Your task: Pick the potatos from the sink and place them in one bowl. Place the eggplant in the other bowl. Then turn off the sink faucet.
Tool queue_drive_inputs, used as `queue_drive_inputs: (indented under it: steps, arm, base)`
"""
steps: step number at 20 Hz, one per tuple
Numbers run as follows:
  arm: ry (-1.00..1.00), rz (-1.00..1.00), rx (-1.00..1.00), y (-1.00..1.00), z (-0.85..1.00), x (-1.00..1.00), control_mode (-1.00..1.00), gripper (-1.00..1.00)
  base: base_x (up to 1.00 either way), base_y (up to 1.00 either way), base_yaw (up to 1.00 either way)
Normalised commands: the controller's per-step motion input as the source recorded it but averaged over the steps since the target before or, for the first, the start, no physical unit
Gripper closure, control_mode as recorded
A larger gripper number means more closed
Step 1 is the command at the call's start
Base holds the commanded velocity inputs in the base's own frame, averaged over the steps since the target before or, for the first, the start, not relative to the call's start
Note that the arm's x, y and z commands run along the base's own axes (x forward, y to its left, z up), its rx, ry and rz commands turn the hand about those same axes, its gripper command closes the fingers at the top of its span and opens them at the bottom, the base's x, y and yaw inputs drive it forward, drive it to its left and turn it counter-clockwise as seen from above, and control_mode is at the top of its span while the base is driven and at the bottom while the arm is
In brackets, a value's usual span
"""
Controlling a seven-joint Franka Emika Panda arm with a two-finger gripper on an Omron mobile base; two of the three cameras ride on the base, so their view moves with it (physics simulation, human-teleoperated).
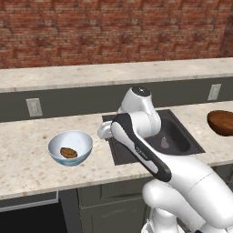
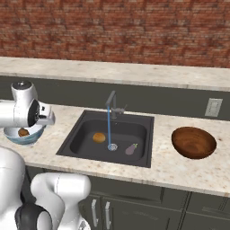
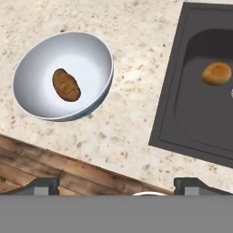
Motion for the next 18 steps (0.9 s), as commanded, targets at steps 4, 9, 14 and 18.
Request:
queue_drive_inputs:
  steps: [4, 9, 14, 18]
  arm:
    - [0.00, -0.06, 0.00, -0.69, 0.00, 0.00, -1.00, -1.00]
    - [0.00, -0.06, 0.00, -0.63, 0.00, 0.00, -1.00, -1.00]
    - [0.00, -0.06, 0.00, -0.51, 0.00, 0.00, -1.00, -1.00]
    - [0.00, -0.06, 0.00, -0.39, -0.02, 0.00, -1.00, -1.00]
  base:
    - [0.00, 0.00, 0.00]
    - [0.00, 0.00, 0.00]
    - [0.00, 0.00, 0.00]
    - [0.00, 0.00, 0.00]
